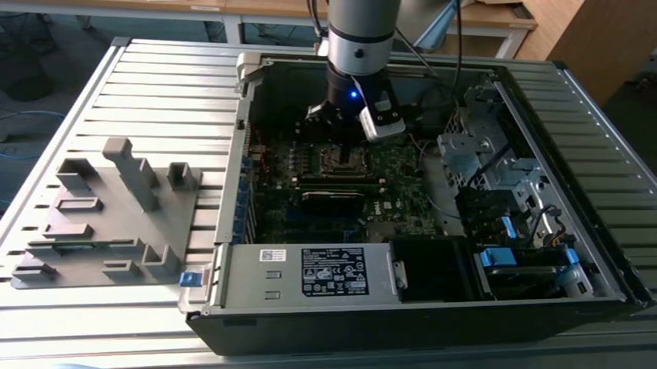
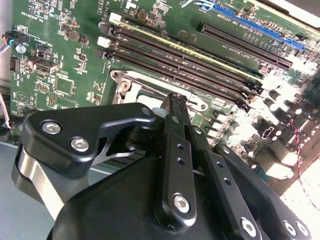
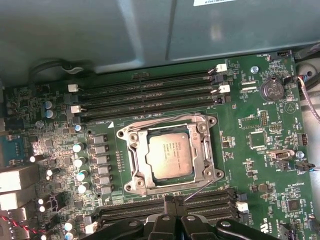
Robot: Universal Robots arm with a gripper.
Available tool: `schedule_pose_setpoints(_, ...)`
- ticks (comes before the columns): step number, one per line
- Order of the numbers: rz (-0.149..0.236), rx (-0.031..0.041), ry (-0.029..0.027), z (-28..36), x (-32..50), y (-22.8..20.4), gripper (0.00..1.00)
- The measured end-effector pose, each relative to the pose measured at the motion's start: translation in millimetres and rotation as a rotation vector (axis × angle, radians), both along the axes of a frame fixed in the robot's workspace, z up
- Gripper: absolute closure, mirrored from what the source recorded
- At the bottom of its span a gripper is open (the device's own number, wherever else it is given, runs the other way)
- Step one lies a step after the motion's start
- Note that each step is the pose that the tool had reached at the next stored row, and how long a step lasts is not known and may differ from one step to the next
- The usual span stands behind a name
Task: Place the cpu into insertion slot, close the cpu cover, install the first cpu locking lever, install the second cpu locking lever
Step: 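Install the second cpu locking lever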
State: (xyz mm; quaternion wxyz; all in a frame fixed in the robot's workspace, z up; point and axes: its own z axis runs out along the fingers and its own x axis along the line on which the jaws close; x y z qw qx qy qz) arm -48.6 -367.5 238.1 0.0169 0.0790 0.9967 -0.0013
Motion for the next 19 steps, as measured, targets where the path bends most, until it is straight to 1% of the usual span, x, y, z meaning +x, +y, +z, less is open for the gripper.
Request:
schedule_pose_setpoints(8, 0.000, 0.0000, 0.0000, -0.2, -0.9, 0.0, 0.89)
schedule_pose_setpoints(19, 0.000, 0.0000, 0.0000, -2.4, -1.7, 0.0, 0.89)
